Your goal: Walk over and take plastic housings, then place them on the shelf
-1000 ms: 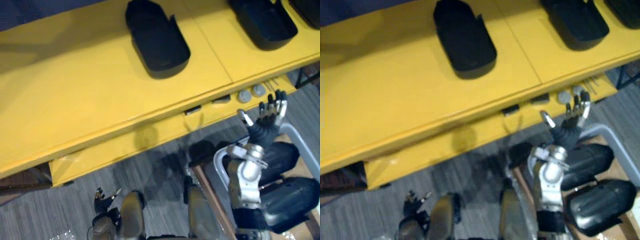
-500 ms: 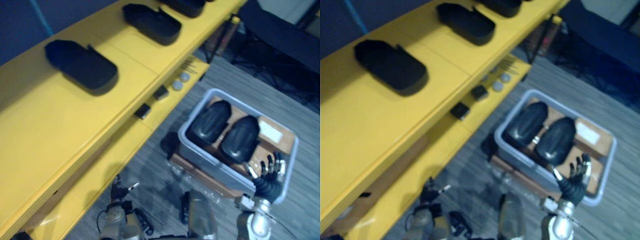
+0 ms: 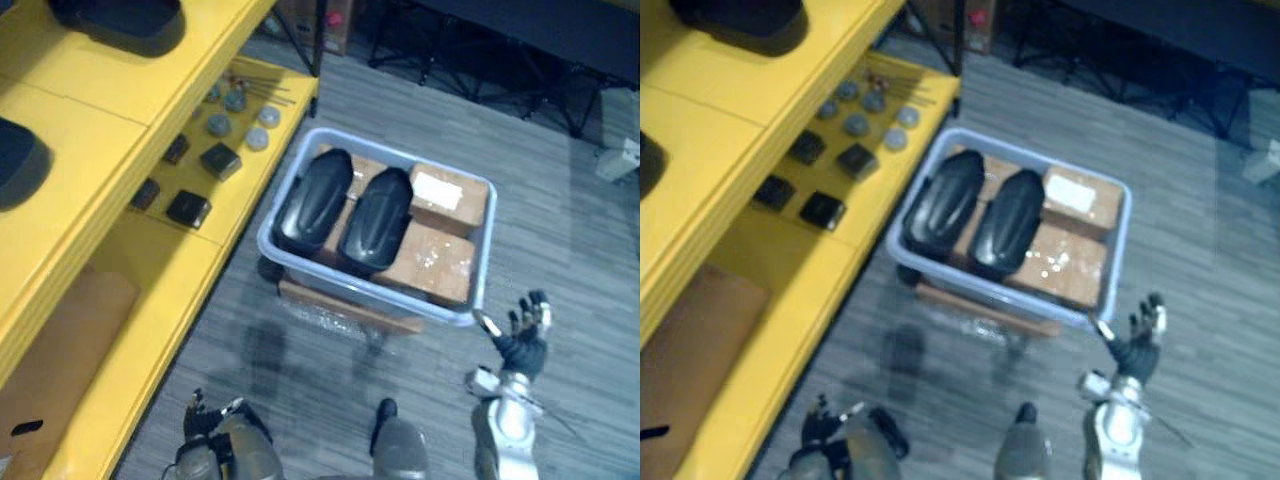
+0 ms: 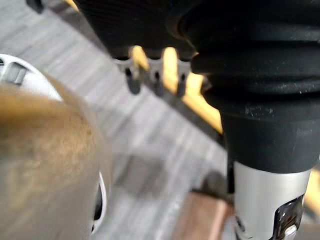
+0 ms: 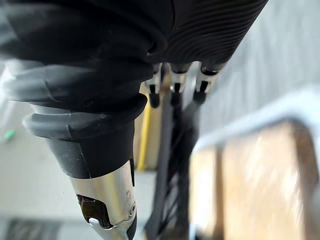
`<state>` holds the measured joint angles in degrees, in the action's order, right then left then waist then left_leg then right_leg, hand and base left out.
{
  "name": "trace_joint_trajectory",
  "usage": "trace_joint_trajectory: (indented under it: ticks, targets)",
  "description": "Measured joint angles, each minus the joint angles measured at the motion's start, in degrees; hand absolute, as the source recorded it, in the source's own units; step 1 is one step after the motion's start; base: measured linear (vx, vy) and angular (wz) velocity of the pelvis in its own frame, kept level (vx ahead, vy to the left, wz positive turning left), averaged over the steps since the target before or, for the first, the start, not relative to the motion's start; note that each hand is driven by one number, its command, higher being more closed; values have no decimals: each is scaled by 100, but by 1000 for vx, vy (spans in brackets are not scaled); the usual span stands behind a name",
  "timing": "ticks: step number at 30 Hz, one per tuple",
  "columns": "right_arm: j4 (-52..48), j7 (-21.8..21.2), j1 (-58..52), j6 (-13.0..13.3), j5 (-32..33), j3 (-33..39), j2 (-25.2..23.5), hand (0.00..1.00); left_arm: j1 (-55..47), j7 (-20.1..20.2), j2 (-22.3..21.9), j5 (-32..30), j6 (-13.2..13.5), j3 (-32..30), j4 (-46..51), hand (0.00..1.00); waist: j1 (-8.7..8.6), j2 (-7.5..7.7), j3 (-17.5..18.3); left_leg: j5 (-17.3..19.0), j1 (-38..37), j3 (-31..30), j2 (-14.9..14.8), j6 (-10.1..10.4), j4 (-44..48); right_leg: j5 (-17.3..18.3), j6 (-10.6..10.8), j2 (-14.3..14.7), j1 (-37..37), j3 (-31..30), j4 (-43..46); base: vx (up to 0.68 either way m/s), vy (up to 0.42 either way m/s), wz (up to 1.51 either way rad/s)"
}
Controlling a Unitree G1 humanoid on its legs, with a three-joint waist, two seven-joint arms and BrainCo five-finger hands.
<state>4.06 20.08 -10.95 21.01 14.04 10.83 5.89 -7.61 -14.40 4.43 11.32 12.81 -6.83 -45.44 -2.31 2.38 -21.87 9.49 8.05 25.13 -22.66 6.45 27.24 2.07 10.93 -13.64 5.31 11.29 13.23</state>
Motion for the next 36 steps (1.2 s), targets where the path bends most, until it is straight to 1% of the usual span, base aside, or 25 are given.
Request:
trace_joint_trajectory:
  ticks: [1,2,3,4,5,7,9,11,12,14,15,16,17,18,20,21,22,24,25,27,28,30,32,33,36]
  targets:
    - [3,-25,73,4,71,32,42,0,-4,23,-37,-8,148,31,-21,0,-9,-4,-24,57,-11,-329,112,42,-143,23,6,39,208,-219,8,-158,-59,-102]
    - [13,-36,104,3,119,55,81,0,-5,48,-39,-15,204,67,-21,0,-22,-31,-38,136,-24,-448,149,107,-235,20,8,67,326,-297,39,-136,16,-90]
    - [85,-65,234,-5,174,172,129,0,5,105,-32,-44,316,105,-4,0,-27,-14,-129,263,-111,-497,245,354,-392,-2,31,77,504,-475,120,-102,44,-55]
    - [169,-71,272,-19,224,288,141,0,20,111,-20,-47,395,149,28,0,-36,12,-210,267,-110,-487,303,364,-390,-68,70,41,544,-548,123,-112,89,-42]
    - [299,-87,344,-116,312,436,190,0,25,104,11,-56,519,248,44,0,-32,32,-256,281,-103,-461,395,387,-362,-157,113,-32,564,-646,75,-93,80,-14]
    - [717,-139,700,-183,569,448,406,0,33,99,46,-46,597,366,50,0,-14,19,-265,275,-61,-496,529,399,-292,-315,177,-139,541,-679,-100,-70,103,-6]
    - [1251,-157,1268,-241,756,528,579,0,75,98,57,-12,606,475,98,0,8,-31,-305,308,57,-763,660,363,-237,-478,209,-203,528,-673,-261,-66,102,7]
    - [2146,-153,2134,-289,890,653,917,0,219,114,60,61,596,612,166,0,50,-186,-397,343,405,-1081,794,301,-28,-680,270,-323,442,-461,-489,-120,124,43]
    - [2362,-148,2332,-317,890,647,1023,0,262,113,35,158,591,652,168,0,114,-215,-413,349,457,-1130,825,291,8,-703,280,-353,448,-428,-508,-120,80,47]
    - [3127,-127,3106,-381,911,623,1373,0,328,113,10,227,573,757,160,0,346,-391,-508,358,760,-1412,880,271,154,-775,292,-385,455,-245,-542,-127,58,41]
    - [3323,-116,3314,-386,953,591,1456,0,327,112,9,227,569,761,156,0,374,-416,-516,351,828,-1525,923,262,169,-791,300,-403,452,-184,-557,-112,42,44]
    - [3690,-60,3734,-415,992,481,1673,0,327,111,5,253,555,762,151,0,473,-493,-554,335,935,-1673,994,254,184,-819,294,-435,443,-76,-575,-77,24,39]
    - [3841,8,3923,-452,993,392,1814,0,332,109,-7,294,563,764,152,0,513,-538,-570,327,1005,-1715,1013,243,220,-824,298,-446,445,-25,-580,-101,45,46]
    - [4141,106,4372,-546,994,242,2082,0,344,107,-42,442,579,757,147,0,635,-654,-620,300,1125,-1855,1066,227,254,-841,304,-479,452,80,-581,-72,39,38]
    - [4321,119,4703,-654,997,147,2271,0,346,112,-40,475,582,755,131,0,703,-743,-655,230,1236,-1983,1152,208,228,-850,317,-533,453,213,-580,-50,36,41]
    - [4465,114,4916,-759,998,57,2396,0,346,116,-35,570,583,757,81,0,773,-809,-683,195,1315,-2035,1185,199,225,-853,319,-552,456,290,-579,-22,30,35]
    - [4620,110,5097,-865,1000,-68,2461,0,340,125,-23,626,587,736,-76,0,855,-828,-687,162,1356,-2097,1210,195,225,-853,319,-564,479,317,-579,-7,16,26]
    - [4754,106,5257,-1015,1001,-166,2467,0,282,175,-17,628,579,740,-328,0,890,-847,-679,139,1419,-2193,1238,192,220,-852,319,-573,467,442,-577,15,16,18]
    - [4851,109,5300,-1083,996,-212,2521,0,232,200,-22,642,576,738,-454,0,977,-848,-680,136,1420,-2231,1255,190,217,-852,319,-578,461,461,-575,24,17,14]
    - [4954,110,5398,-1225,996,-260,2628,0,113,225,-55,647,584,758,-505,0,1008,-857,-684,103,1422,-2313,1342,169,164,-849,320,-649,452,594,-529,10,21,16]
    - [5031,112,5482,-1257,995,-261,2695,0,87,244,-55,651,585,774,-525,0,1019,-893,-702,76,1420,-2320,1380,154,136,-849,320,-689,456,627,-472,-16,32,24]
    - [5155,115,5640,-1378,990,-264,2938,0,84,347,-112,675,596,813,-529,0,1109,-1013,-759,62,1412,-2336,1420,137,139,-845,313,-750,456,748,-388,-38,25,13]
    - [5381,112,5876,-1522,979,-303,2990,0,68,391,-150,687,613,823,-541,0,1125,-1079,-789,22,1412,-2358,1437,135,122,-815,283,-769,459,773,-337,-54,9,5]
    - [5454,109,5923,-1543,977,-367,2990,0,55,406,-150,689,618,826,-541,0,1125,-1083,-787,8,1410,-2368,1437,139,113,-803,284,-769,459,782,-328,-53,-6,6]
    - [5739,104,6044,-1724,928,-492,3032,0,24,414,-114,868,681,966,-559,0,1138,-1097,-786,-88,1402,-2456,1453,158,10,-754,257,-779,458,879,-240,-60,-16,14]
